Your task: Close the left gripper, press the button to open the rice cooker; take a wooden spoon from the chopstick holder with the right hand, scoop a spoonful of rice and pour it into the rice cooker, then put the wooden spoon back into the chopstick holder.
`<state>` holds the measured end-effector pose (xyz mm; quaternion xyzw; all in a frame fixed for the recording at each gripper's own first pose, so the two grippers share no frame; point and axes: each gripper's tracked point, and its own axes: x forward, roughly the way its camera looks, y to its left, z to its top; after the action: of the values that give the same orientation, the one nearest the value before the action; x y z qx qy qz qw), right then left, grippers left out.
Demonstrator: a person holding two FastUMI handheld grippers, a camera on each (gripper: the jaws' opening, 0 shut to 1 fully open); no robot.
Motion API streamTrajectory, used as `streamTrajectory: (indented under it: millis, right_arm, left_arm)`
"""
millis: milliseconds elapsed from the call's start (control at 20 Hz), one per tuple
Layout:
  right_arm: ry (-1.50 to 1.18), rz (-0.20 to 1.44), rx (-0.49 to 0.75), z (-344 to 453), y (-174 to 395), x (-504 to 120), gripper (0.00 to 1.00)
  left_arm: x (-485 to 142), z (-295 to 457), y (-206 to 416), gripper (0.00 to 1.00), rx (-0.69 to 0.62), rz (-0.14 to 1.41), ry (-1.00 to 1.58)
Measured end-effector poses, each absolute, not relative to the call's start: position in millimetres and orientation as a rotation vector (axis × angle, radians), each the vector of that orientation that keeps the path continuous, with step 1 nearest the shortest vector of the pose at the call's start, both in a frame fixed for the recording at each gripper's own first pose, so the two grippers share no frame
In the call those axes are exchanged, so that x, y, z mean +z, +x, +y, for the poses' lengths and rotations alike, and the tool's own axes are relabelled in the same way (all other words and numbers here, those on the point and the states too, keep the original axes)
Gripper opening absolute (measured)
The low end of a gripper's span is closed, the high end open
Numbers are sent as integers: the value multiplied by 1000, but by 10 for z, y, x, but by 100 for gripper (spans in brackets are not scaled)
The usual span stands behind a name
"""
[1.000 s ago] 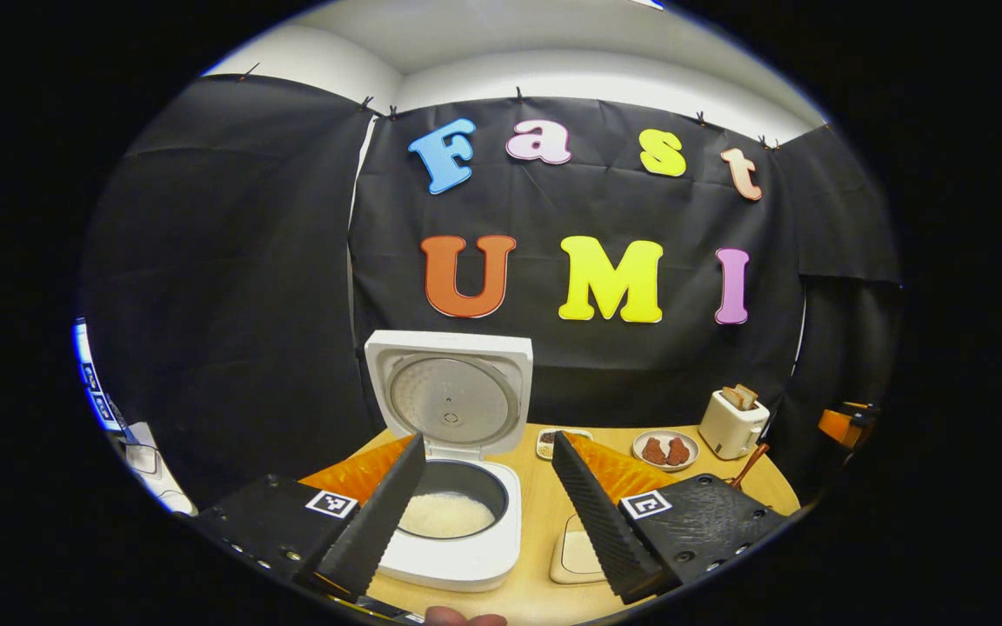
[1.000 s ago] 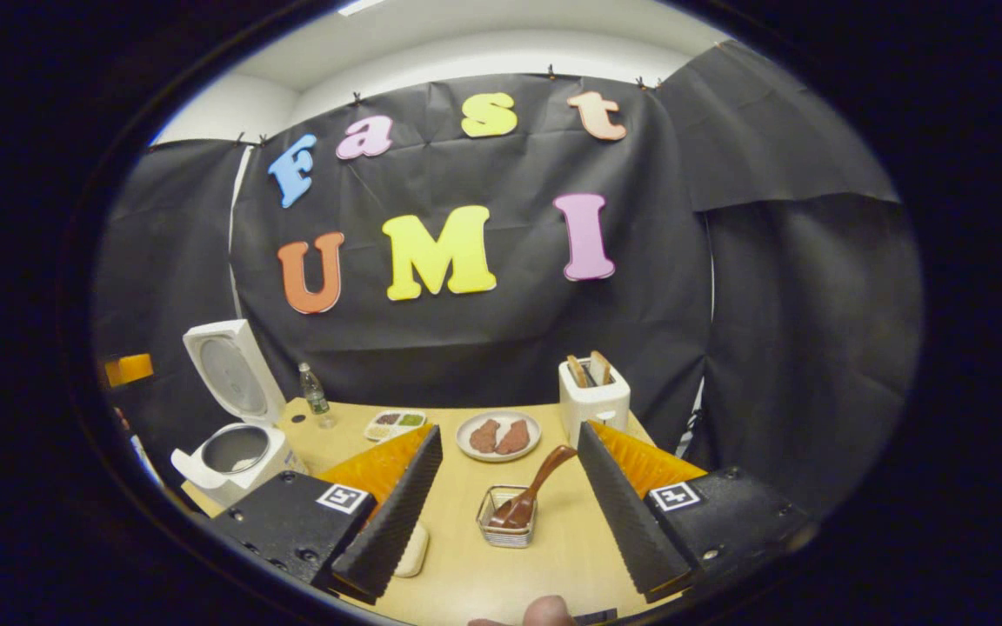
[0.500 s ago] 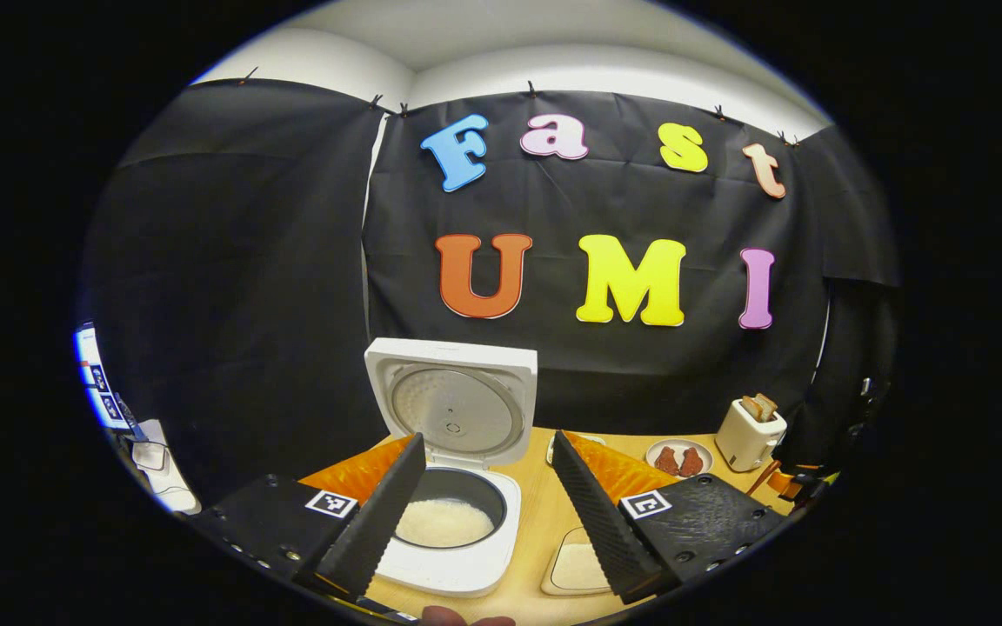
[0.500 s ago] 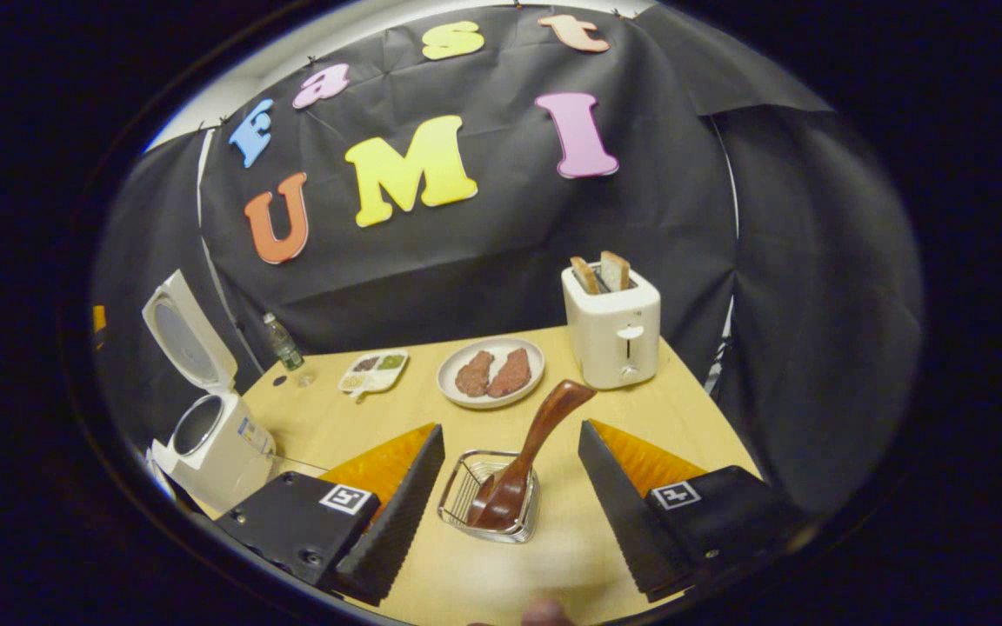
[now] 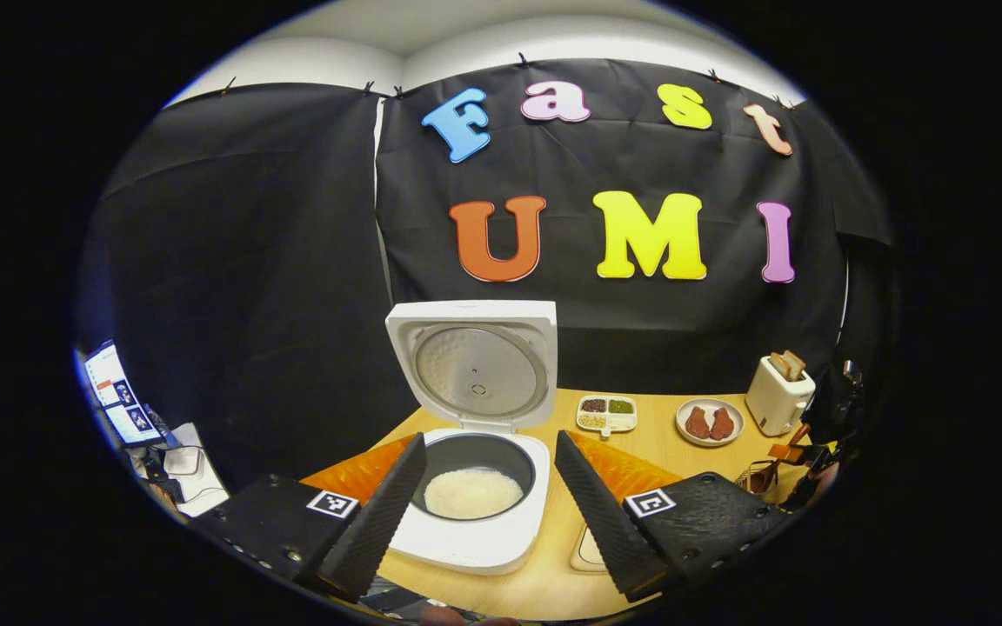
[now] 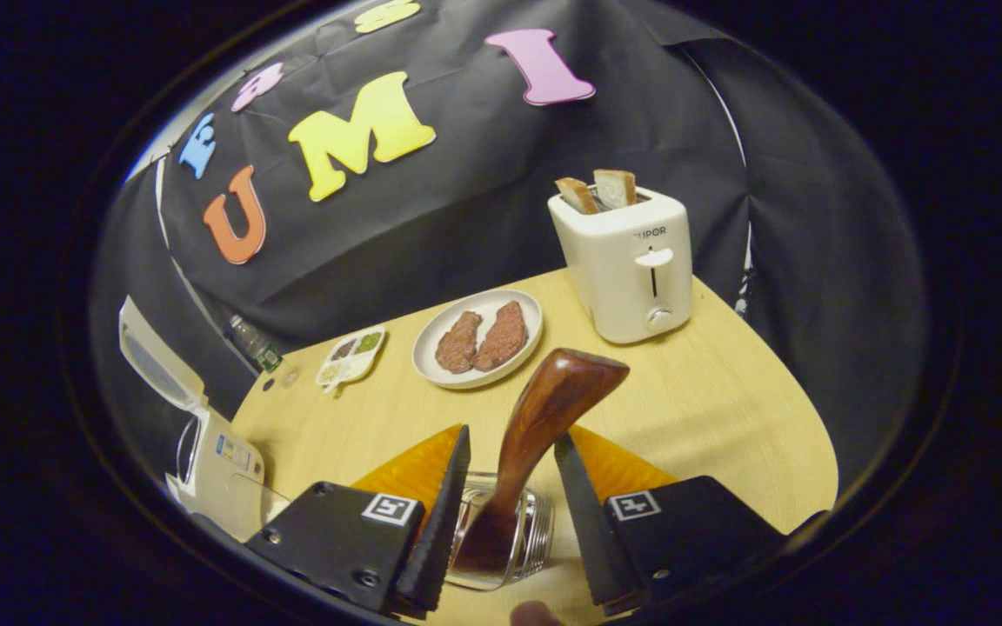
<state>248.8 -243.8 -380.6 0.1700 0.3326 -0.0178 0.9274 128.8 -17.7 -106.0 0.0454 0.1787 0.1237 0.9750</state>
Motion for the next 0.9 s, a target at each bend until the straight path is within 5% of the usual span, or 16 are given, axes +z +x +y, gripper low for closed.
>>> streamTrajectory:
  millis: [400, 900]
  right_arm:
    - [411, 692, -40, -2387, 2301, -3683, 25]
    - [285, 625, -104, -2218, 2113, -2945, 17]
  left_arm:
    - [-946, -133, 1304, 97, 229, 330, 78]
    - [-936, 90, 1197, 96, 145, 270, 102]
